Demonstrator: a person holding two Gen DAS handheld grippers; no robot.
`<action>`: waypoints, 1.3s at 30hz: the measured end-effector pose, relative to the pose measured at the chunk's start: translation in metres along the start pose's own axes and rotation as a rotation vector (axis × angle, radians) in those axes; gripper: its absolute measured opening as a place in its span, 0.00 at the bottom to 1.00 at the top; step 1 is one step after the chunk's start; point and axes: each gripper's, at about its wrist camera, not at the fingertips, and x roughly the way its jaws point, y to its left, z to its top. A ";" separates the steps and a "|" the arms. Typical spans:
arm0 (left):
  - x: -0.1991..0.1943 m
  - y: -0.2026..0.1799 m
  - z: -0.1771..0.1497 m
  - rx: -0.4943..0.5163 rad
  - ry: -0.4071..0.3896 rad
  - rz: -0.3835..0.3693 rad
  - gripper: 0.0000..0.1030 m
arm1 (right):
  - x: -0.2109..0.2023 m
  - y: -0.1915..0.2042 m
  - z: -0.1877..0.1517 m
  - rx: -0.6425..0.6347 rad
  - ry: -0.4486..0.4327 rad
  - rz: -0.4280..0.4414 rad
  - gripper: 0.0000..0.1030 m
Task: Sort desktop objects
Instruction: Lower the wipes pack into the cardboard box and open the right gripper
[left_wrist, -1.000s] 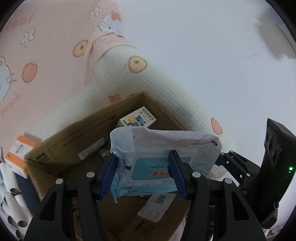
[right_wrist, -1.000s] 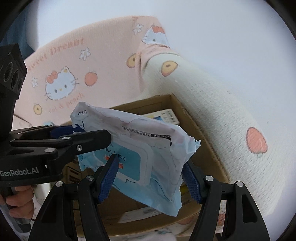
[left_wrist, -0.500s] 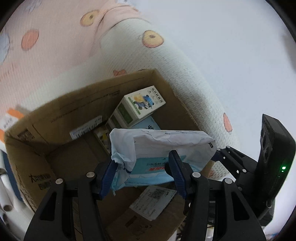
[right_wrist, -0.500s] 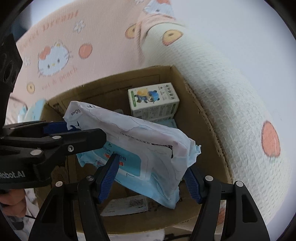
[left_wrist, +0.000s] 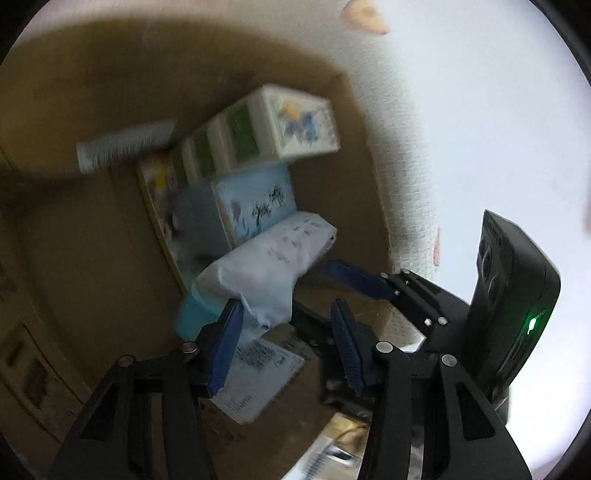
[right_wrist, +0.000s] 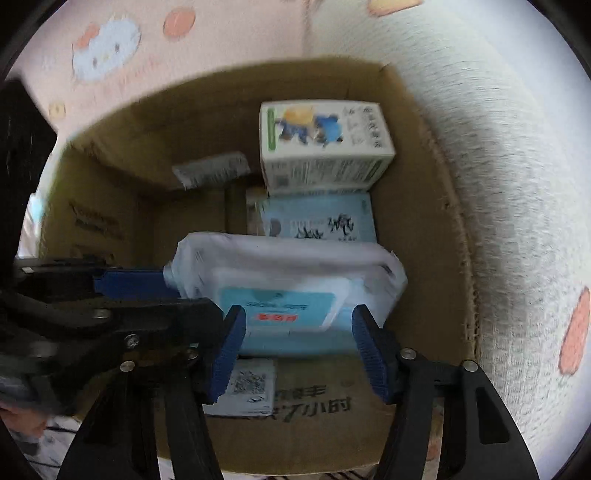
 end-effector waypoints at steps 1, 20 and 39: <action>0.002 0.004 0.000 -0.014 0.002 0.010 0.51 | 0.004 0.001 -0.001 -0.003 0.020 -0.008 0.55; -0.017 -0.013 -0.014 0.138 -0.086 0.326 0.57 | 0.008 -0.006 -0.004 -0.006 0.074 0.012 0.40; 0.061 0.089 -0.002 -0.479 0.053 0.267 0.41 | 0.073 -0.010 0.015 -0.067 0.321 -0.040 0.25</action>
